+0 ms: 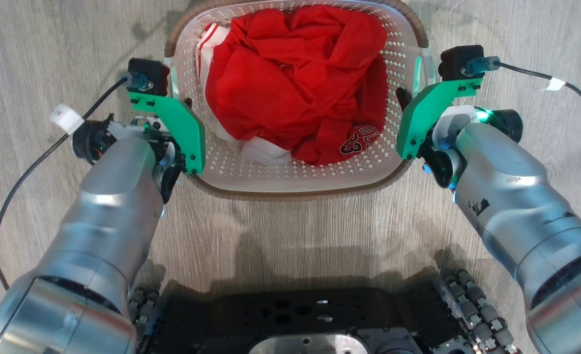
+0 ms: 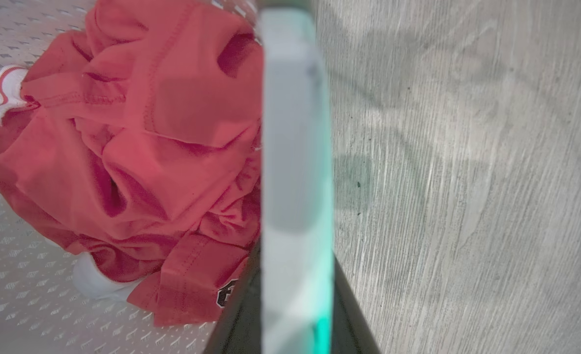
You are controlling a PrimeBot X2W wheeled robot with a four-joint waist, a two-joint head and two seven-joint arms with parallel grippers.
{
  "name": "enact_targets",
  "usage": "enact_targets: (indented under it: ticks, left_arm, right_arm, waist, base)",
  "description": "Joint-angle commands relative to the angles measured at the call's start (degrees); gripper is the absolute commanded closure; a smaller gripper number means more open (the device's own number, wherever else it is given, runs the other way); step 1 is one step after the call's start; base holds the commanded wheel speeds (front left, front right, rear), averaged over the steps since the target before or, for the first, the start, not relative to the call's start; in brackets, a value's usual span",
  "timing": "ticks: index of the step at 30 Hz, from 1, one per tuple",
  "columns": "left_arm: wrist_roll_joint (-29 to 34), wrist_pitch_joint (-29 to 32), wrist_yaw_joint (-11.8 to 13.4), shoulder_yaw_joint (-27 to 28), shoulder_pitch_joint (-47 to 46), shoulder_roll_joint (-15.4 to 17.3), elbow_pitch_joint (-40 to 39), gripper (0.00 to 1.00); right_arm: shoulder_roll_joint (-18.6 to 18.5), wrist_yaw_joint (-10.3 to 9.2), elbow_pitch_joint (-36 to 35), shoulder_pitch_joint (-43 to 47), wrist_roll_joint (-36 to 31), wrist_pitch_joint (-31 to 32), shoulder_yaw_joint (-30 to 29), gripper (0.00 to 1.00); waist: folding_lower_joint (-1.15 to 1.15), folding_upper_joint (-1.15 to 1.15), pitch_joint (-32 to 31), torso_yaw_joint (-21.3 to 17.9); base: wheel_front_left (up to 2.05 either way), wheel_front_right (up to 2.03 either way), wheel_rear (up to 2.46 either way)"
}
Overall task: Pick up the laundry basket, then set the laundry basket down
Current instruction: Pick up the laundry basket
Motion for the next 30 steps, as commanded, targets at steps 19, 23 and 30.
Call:
enact_targets:
  ticks: [19,23,30]
  left_arm:
    - [-0.9,5.5,-0.8,-6.6,5.3,1.5,-0.1,1.0]
    - [-1.4,7.7,-0.9,-7.7,7.4,1.5,-0.1,1.0]
    - [-4.4,14.1,-1.0,-12.0,14.7,1.5,-2.0,1.0]
  right_arm:
    - [0.8,0.41,1.1,5.6,5.7,10.7,6.0,1.0]
    - [1.0,0.41,1.4,7.6,6.8,15.1,7.5,1.0]
    - [1.2,0.41,0.5,13.1,9.0,20.4,10.0,1.0]
  waist:
    - [0.01,-0.01,-11.2,-0.4]
    - [0.01,-0.01,-16.6,-0.4]
    - [0.01,-0.01,-28.8,-0.4]
  base:
    - [0.0,0.0,0.0]
    - [0.0,0.0,0.0]
    - [0.0,0.0,0.0]
